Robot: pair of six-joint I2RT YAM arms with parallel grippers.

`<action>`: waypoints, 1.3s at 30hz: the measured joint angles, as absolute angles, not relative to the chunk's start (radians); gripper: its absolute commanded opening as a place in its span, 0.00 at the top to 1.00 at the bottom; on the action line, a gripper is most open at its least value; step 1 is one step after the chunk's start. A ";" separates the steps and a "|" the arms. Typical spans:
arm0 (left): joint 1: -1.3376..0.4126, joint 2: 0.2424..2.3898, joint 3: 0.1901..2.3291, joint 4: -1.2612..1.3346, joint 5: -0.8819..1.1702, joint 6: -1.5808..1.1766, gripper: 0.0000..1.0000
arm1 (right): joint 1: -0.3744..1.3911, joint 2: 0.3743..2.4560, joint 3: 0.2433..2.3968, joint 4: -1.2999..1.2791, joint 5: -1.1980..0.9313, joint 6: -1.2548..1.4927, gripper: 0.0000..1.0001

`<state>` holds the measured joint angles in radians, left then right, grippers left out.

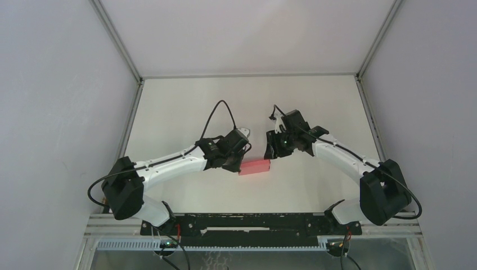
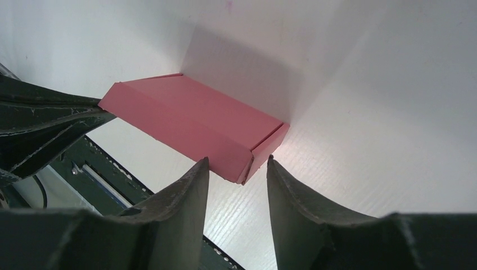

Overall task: Fold the paper box
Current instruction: Close the paper box at the center of the board.

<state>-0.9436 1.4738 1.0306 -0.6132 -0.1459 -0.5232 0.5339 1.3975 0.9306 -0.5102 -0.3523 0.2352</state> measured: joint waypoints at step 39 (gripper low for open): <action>-0.944 1.498 1.061 -0.642 -0.165 -0.523 0.90 | 0.552 1.412 0.890 -0.406 -0.328 0.239 0.72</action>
<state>-0.9443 1.4979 1.0615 -0.6422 -0.1646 -0.5232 0.5518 1.4120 0.8902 -0.4057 -0.3279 0.2386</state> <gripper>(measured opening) 0.070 0.289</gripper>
